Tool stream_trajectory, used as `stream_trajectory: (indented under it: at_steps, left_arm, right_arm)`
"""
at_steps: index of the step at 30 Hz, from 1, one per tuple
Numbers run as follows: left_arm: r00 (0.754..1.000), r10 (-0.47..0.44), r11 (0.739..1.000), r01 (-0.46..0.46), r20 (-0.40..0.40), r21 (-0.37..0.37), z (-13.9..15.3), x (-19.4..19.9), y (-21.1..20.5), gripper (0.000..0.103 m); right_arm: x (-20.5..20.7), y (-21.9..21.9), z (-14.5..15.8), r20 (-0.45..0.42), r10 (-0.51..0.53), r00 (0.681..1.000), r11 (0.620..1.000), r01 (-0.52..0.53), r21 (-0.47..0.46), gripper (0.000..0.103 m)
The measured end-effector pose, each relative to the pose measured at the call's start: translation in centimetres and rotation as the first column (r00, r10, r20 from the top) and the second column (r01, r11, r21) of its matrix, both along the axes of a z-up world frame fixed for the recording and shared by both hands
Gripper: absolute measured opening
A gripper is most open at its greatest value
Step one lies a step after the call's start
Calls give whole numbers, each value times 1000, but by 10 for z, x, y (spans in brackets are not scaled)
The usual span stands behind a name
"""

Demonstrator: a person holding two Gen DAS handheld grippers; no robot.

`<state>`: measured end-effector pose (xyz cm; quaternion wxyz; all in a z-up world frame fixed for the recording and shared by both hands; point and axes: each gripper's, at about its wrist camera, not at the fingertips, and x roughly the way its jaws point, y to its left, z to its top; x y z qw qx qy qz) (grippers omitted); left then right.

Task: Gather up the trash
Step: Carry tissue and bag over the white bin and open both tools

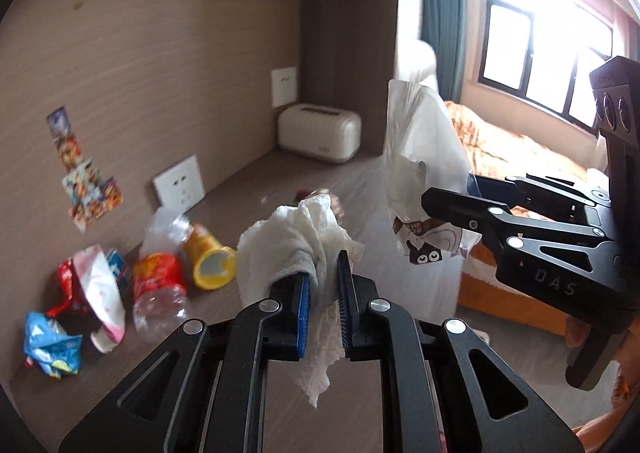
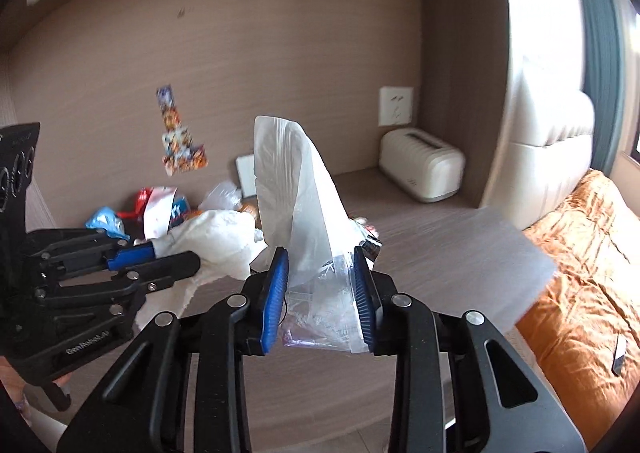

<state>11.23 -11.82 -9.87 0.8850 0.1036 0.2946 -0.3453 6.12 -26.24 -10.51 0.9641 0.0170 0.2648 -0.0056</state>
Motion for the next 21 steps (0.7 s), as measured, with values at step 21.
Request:
stream_trajectory:
  at_steps: [21]
  left_arm:
    - [944, -329, 944, 329, -28, 1, 8, -102, -178, 12]
  right_arm:
    - [-165, -146, 23, 39, -376, 926, 927, 375, 16, 31]
